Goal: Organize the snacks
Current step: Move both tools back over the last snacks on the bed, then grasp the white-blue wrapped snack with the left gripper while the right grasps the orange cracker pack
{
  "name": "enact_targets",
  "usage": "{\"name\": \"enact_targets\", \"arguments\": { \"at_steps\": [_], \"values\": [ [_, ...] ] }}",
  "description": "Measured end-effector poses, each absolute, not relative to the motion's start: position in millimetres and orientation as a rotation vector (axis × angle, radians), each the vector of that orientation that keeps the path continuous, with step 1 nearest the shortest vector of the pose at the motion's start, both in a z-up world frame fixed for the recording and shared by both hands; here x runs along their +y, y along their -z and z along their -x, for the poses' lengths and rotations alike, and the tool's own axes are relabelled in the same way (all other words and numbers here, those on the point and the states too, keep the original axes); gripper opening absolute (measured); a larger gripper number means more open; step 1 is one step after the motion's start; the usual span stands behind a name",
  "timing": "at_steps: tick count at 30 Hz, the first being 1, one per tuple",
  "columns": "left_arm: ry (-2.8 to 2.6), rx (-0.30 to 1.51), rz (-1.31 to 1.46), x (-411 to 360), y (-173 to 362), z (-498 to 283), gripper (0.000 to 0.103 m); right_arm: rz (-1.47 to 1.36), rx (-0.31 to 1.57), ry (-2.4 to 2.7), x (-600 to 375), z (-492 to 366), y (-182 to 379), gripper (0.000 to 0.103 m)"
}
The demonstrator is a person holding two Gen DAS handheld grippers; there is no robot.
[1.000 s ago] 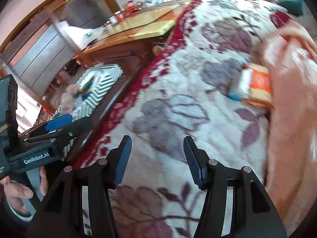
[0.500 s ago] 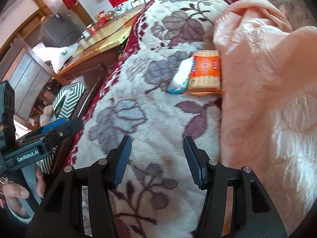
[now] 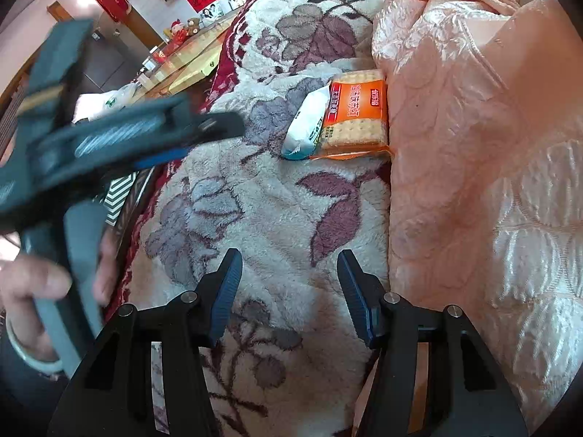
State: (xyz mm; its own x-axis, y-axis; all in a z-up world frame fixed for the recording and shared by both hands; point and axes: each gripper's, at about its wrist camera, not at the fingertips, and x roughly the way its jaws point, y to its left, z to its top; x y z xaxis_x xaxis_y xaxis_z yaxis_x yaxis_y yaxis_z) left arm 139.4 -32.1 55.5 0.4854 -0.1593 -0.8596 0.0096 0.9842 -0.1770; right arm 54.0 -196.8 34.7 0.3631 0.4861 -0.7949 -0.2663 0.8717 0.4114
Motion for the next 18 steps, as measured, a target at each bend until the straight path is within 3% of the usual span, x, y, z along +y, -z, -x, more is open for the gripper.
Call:
{"name": "enact_targets", "arguments": {
  "at_steps": [9, 10, 11, 14, 18],
  "values": [
    [0.118, 1.128, 0.112, -60, -24, -181, 0.085, -0.248, 1.114, -0.489, -200, -57, -30, 0.054],
    [0.126, 1.126, 0.113, -59, -23, -183, 0.08, -0.247, 1.115, -0.492, -199, -57, -30, 0.054],
    [0.138, 1.131, 0.107, -59, -22, -184, 0.065, -0.245, 1.115, -0.493, -199, -58, -29, 0.054],
    [0.203, 1.143, 0.121, -54, -19, -182, 0.044, -0.239, 1.111, -0.487, -199, -60, -30, 0.054],
    [0.252, 1.133, 0.14, -44, -26, -170, 0.026, -0.25, 1.076, -0.471, -201, -69, -39, 0.054]
  ]
}}
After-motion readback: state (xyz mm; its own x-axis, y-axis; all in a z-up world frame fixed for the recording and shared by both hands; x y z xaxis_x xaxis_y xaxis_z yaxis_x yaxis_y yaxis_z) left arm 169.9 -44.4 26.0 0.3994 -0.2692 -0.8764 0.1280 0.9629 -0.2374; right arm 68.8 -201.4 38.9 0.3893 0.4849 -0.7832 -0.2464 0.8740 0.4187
